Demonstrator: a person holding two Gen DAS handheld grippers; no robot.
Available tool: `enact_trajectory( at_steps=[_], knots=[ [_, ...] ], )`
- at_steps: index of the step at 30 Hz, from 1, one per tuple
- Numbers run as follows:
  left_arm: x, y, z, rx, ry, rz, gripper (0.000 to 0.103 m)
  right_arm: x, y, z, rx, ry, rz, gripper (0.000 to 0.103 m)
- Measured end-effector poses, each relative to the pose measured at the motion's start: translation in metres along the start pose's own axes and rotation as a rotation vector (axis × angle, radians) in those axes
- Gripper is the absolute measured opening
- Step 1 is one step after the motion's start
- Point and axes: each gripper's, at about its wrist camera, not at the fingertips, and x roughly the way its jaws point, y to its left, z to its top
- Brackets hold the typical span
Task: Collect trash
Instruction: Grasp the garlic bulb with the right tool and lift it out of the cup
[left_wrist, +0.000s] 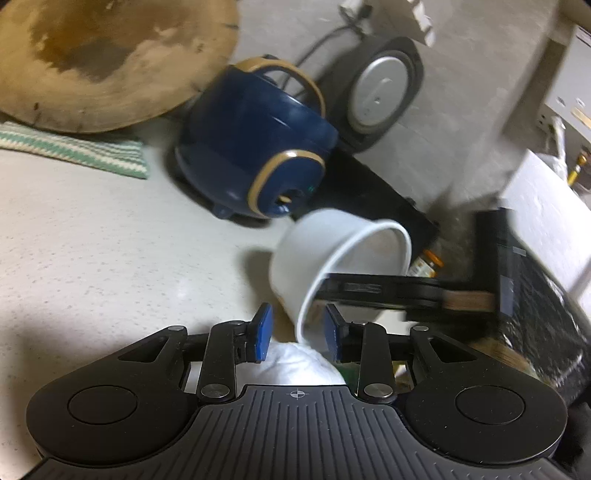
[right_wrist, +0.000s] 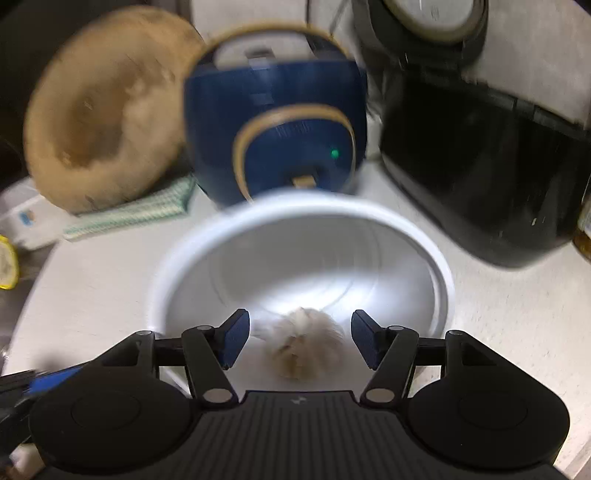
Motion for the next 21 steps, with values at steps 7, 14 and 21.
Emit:
enact_trajectory(
  at_steps=[7,14,21],
  knots=[
    [0.003,0.002,-0.002,-0.022,0.019,-0.026,0.034,0.019,-0.011,0.001,0.108,0.049,0.054,0.056],
    [0.011,-0.01,-0.01,0.051,0.105,-0.01,0.034,-0.051,-0.021,-0.015,0.078,-0.003,0.143,0.056],
    [0.018,-0.021,-0.021,0.127,0.173,0.003,0.034,-0.1,-0.031,-0.069,0.074,-0.058,0.047,0.056]
  ],
)
